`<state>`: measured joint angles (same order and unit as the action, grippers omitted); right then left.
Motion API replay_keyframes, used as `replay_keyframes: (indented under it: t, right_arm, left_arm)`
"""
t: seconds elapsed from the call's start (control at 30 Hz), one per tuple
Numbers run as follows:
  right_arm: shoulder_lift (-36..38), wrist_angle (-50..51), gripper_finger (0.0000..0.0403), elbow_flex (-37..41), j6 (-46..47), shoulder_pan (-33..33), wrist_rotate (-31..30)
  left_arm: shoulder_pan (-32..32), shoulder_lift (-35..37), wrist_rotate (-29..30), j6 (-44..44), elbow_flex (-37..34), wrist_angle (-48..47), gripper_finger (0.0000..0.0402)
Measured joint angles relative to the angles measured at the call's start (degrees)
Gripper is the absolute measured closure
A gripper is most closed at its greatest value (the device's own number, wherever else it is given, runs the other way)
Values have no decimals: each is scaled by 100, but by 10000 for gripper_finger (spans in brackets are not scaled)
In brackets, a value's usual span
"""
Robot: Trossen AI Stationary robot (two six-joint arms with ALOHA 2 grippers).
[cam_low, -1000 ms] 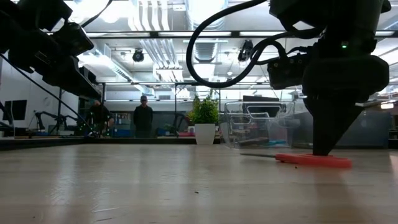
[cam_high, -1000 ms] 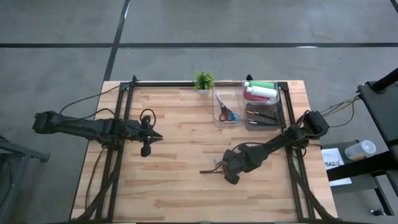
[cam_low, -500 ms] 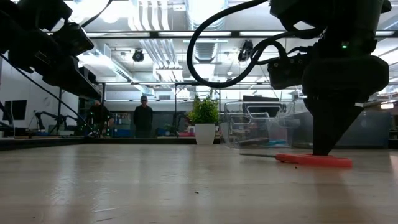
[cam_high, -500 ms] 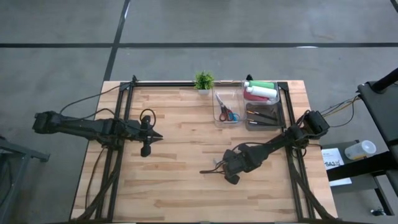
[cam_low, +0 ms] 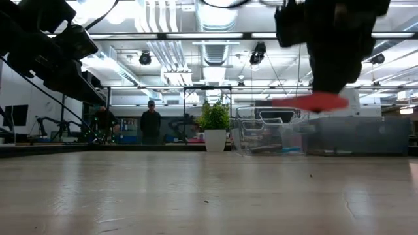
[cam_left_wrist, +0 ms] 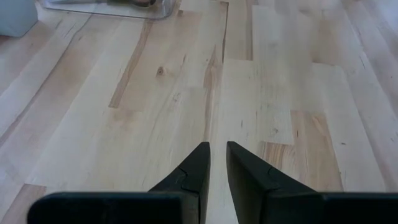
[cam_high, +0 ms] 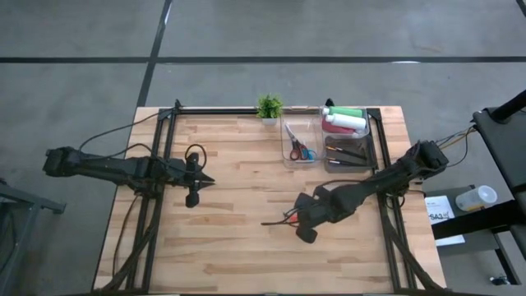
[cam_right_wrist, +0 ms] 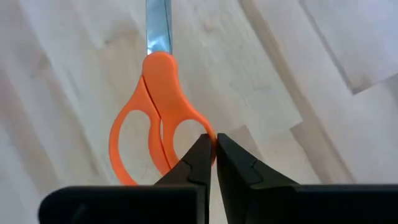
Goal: Pick & Place Paint Supplies
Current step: Put the orange scissors into the left transparent bin
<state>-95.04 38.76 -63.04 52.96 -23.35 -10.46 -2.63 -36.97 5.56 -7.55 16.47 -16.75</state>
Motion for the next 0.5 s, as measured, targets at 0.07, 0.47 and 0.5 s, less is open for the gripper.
replay_keyframes:
  t: [0.07,0.47,0.5]
  right_arm:
    - [189,60,390,-67,-64,31,-21]
    - [1677,593,390,-394,29,700,-1543]
    - [1795,599,390,-394,12,823,-1561]
  left_arm:
    - [0,0,1,1,0,-7,340]
    - [-1,1,0,0,0,-2,340]
    - [-1,1,0,0,0,-3,340]
